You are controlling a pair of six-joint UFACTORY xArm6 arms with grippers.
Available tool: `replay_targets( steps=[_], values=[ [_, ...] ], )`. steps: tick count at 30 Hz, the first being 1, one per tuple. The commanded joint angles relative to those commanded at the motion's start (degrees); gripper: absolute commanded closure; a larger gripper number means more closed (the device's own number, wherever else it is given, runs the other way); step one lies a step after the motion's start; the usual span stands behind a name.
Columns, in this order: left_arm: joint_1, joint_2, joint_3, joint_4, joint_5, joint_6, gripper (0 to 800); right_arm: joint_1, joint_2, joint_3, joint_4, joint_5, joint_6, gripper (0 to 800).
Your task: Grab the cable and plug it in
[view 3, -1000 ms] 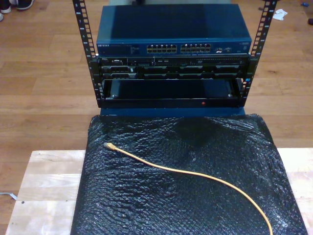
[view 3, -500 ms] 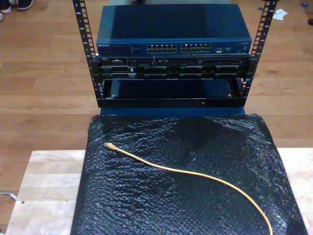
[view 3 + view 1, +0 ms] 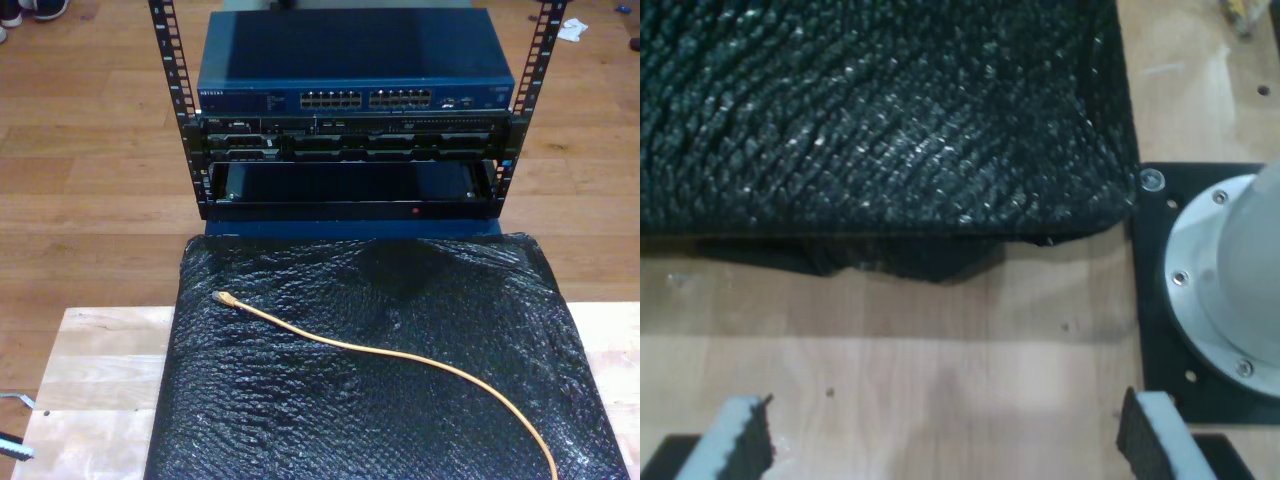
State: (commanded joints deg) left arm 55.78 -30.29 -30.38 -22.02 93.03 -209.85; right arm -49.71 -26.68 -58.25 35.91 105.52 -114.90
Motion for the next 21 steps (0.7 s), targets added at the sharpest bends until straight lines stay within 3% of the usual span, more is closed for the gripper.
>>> replay_targets(
  steps=[8,21],
  values=[
    [-2.6,0.0,0.0,-0.2,0.0,-3.8,0,2.3,0.0,-1.4,5.4,-0.3,3.7,4],
    [-6.6,0.0,0.0,-2.8,-0.3,-7.6,0,8.4,0.0,-1.8,6.5,-3.2,8.1,9]
  ],
)
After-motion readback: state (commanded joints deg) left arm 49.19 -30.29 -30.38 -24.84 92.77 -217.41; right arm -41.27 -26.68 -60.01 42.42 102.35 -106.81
